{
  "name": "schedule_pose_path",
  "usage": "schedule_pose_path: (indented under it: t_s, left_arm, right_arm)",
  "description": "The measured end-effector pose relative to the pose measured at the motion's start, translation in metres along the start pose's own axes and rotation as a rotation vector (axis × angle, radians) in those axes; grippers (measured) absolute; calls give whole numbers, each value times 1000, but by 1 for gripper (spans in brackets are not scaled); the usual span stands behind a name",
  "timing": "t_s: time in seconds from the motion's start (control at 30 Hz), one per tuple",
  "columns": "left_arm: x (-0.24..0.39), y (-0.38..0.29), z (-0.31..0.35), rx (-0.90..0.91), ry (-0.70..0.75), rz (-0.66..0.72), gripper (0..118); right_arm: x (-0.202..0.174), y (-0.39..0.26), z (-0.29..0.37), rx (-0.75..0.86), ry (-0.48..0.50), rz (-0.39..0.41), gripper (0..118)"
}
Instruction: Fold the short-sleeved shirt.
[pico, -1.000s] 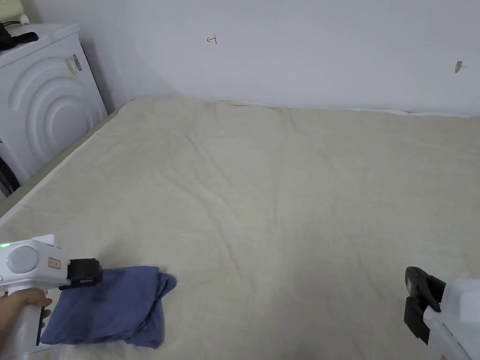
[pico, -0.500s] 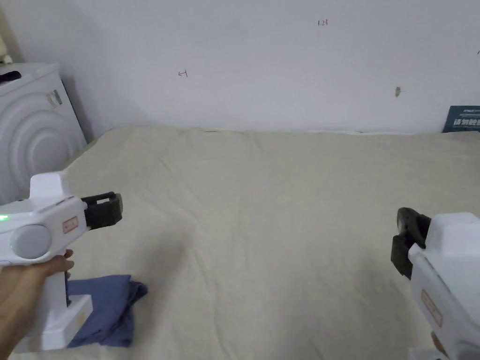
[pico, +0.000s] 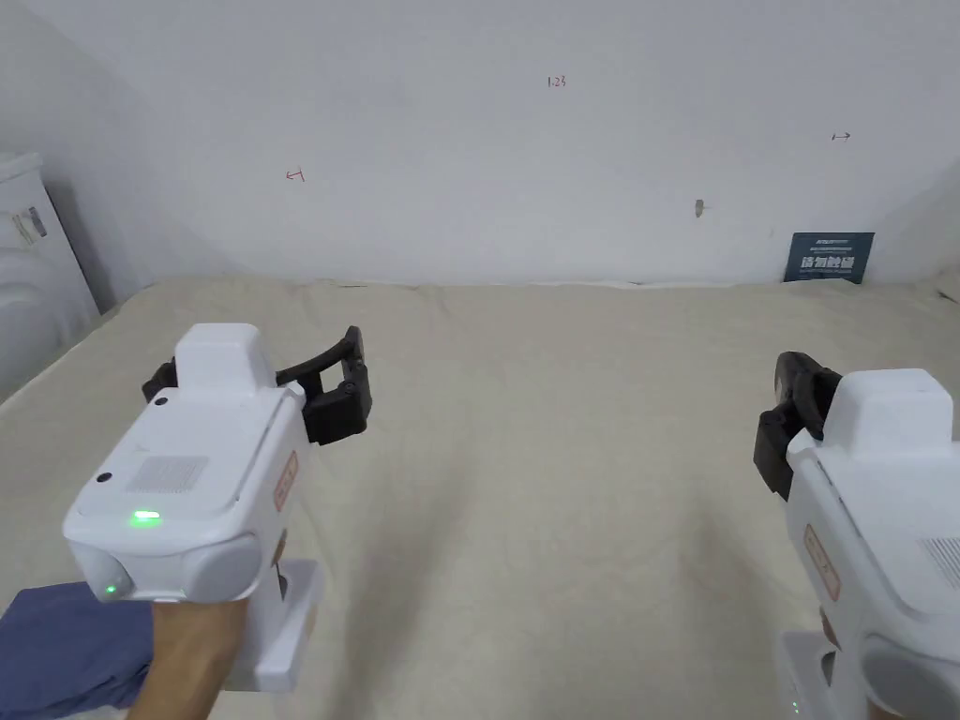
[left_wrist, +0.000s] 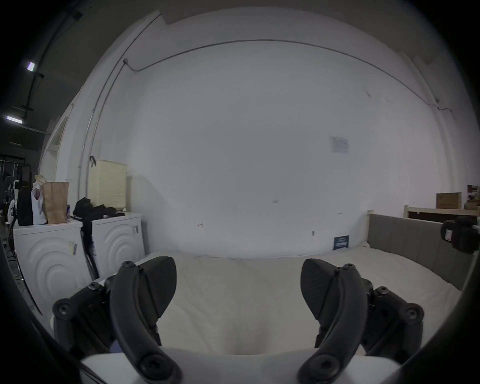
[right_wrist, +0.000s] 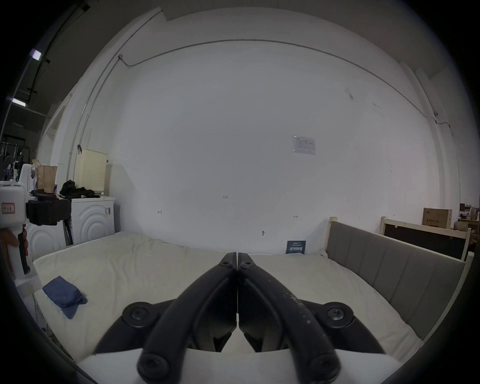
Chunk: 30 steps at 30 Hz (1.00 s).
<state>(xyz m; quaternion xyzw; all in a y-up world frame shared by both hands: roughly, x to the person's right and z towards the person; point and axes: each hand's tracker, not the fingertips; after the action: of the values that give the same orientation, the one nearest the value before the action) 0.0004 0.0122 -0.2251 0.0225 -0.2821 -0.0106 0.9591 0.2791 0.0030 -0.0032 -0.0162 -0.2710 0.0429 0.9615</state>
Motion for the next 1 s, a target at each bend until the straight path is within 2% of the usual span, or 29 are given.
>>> schedule_pose_path:
  t_s: [0.07,0.1,0.17,0.2,1.0]
  left_arm:
    - [10,-5,2,4,-30,35,69]
    - [17,-7,3,2,-51,51,44]
    - [23,-13,3,-1,-63,61,3]
    - [26,-15,2,-9,-71,51,0]
    - [33,-31,6,-46,-84,12,0]
  right_arm:
    - [4,-1,3,2,-15,0,3]
    - [6,-1,4,3,-20,1,3]
    - [10,-2,6,2,-27,1,3]
    - [11,-2,6,2,-31,1,3]
    - [7,0,9,11,-31,-1,3]
